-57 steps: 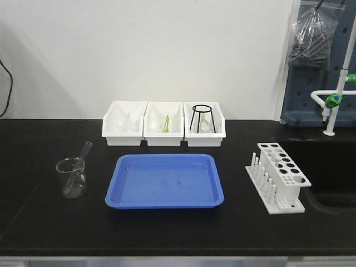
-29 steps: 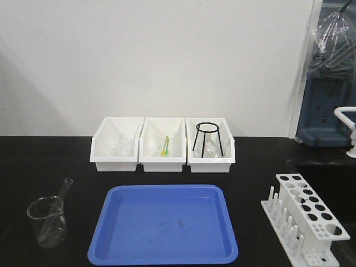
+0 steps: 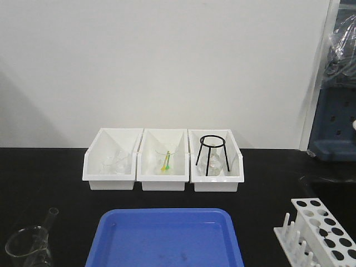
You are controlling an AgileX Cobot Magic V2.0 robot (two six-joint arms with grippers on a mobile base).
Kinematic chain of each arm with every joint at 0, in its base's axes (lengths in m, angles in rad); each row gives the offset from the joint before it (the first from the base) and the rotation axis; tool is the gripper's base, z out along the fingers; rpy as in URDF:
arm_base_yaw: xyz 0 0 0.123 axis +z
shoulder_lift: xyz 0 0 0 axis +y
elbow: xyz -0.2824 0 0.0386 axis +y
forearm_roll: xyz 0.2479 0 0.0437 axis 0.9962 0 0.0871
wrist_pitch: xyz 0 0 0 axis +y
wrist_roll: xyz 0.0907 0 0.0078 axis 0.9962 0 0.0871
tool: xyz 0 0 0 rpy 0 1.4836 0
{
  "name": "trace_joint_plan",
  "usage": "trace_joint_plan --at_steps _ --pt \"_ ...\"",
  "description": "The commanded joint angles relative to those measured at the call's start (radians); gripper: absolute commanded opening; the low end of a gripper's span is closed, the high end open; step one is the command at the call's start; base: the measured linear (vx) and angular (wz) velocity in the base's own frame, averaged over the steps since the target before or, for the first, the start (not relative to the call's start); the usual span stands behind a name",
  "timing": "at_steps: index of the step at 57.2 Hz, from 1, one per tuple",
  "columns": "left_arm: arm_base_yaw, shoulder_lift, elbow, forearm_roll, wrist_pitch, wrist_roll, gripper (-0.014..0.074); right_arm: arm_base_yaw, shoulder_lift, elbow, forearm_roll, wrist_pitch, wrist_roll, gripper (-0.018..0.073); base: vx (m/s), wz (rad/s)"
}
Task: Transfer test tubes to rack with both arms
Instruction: 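Drive the base forward to the bench facing the white bins, then lower the left gripper over the glass test tube in the beaker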
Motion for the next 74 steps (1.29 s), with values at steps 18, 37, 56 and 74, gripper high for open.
trace_joint_plan --at_steps 18,37,56,74 --pt "0.001 0.023 -0.029 -0.006 -0.078 -0.003 -0.0004 -0.006 -0.006 0.014 -0.004 -0.078 -0.012 -0.0008 0.12 0.0" --pt "0.001 0.023 -0.029 -0.005 -0.078 -0.001 -0.0004 -0.006 -0.006 0.014 -0.004 -0.078 -0.012 -0.0008 0.04 0.0" --pt "0.001 0.023 -0.029 0.096 -0.078 0.122 -0.0004 -0.006 -0.006 0.014 -0.004 -0.078 -0.012 -0.0008 0.0 0.0" --pt "0.001 0.023 -0.029 0.111 -0.091 0.13 -0.0004 -0.006 -0.006 0.014 -0.014 -0.156 -0.03 -0.0008 0.0 0.0"
